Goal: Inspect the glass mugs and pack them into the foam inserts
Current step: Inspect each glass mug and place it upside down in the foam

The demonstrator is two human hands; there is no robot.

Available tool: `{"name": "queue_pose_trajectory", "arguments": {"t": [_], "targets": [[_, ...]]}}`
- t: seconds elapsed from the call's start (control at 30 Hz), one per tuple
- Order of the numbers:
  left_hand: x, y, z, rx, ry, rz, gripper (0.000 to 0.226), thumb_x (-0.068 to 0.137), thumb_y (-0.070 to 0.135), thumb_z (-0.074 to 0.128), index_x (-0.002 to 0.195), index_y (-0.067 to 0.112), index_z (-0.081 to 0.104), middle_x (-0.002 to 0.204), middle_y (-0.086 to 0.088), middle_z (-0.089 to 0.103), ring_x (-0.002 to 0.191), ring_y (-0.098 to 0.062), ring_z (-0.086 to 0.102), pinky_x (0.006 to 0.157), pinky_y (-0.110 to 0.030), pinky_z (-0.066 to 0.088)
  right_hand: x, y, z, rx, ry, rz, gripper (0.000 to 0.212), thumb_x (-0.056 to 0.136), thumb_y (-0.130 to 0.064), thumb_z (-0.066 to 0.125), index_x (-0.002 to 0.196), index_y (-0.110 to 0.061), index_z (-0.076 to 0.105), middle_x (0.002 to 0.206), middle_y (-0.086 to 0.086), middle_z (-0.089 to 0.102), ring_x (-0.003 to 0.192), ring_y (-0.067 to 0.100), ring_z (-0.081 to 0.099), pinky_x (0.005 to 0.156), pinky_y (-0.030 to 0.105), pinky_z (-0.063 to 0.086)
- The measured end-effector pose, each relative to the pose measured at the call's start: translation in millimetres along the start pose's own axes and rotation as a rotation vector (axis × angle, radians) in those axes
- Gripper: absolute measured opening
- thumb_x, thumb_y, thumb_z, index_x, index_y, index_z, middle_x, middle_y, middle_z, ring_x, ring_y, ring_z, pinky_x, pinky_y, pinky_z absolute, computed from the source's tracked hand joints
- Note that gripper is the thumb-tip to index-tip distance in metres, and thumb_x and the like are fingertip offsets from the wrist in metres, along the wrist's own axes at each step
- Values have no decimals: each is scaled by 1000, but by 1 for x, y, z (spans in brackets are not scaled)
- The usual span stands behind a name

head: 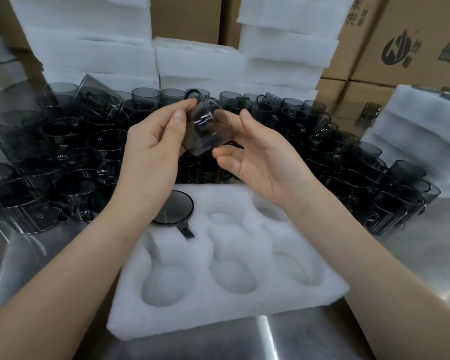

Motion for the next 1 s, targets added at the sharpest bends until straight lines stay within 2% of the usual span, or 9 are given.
{"name": "queue_pose_trajectory", "arguments": {"t": [0.13,0.23,0.3,0.4,0.5,0.63,0.77,0.83,1.0], "targets": [[-2,0,7,35,-79,-7,45,93,3,61,137,10,50,124,6,62,111,3,61,90,-14,48,-2,-2,-1,-29,-60,-75,40,93,-15,58,131,-5,55,103,8,64,73,15,63,68,24,54],[-2,-1,7,41,-92,-24,60,83,-9,67,137,13,50,135,-6,55,116,-7,61,93,-18,50,-2,-2,-2,-111,-24,-106,51,87,-17,63,136,-11,51,101,8,65,70,16,63,63,27,54],[-3,0,9,35,-124,-28,64,77,-13,71,132,16,54,131,-5,59,116,-10,62,98,-25,51,-3,-4,-4,-319,69,-160,56,82,-23,68,135,-18,51,99,3,67,70,18,63,60,30,52],[-4,1,11,29,-160,-4,56,74,-6,77,122,17,60,117,2,67,107,-10,67,93,-24,52,-9,-13,-2,-620,169,-298,38,77,-29,71,114,-25,64,92,-2,69,72,18,64,55,30,50],[-3,4,6,-41,-123,18,24,88,7,68,109,16,65,105,3,71,98,-8,69,80,-20,54,-11,-21,-1,-666,204,-286,33,76,-27,64,108,-21,66,102,11,71,79,34,70,51,30,49],[0,0,-3,-95,-11,-65,11,100,15,52,100,19,62,97,0,74,80,-16,72,72,-28,57,-18,-32,-4,-808,-64,-134,39,74,-12,62,110,-28,65,109,7,68,83,21,66,63,36,54],[-4,3,3,6,-130,14,9,90,22,60,93,17,67,85,7,73,78,-6,66,66,-19,52,-24,-34,-3,-962,-266,-119,54,68,10,62,110,-24,66,116,1,64,104,14,58,84,31,51],[-6,5,6,70,-179,66,5,85,21,66,84,17,70,79,8,71,74,-4,64,67,-19,50,-24,-30,-3,-914,-291,-93,54,69,16,56,110,-16,66,115,0,65,111,23,59,87,40,54],[-5,4,6,82,-220,48,22,70,27,80,88,21,69,84,2,68,70,-20,58,67,-35,54,-24,-29,-3,-710,-278,-47,14,88,-13,60,93,-19,71,116,26,62,102,32,64,82,38,56]]}}
Point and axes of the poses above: each hand's wrist, its own x-axis towards the middle knuckle, its own z-axis out of the palm, y = z × x, the point moved 4 cm from there along x, towards the middle knuckle
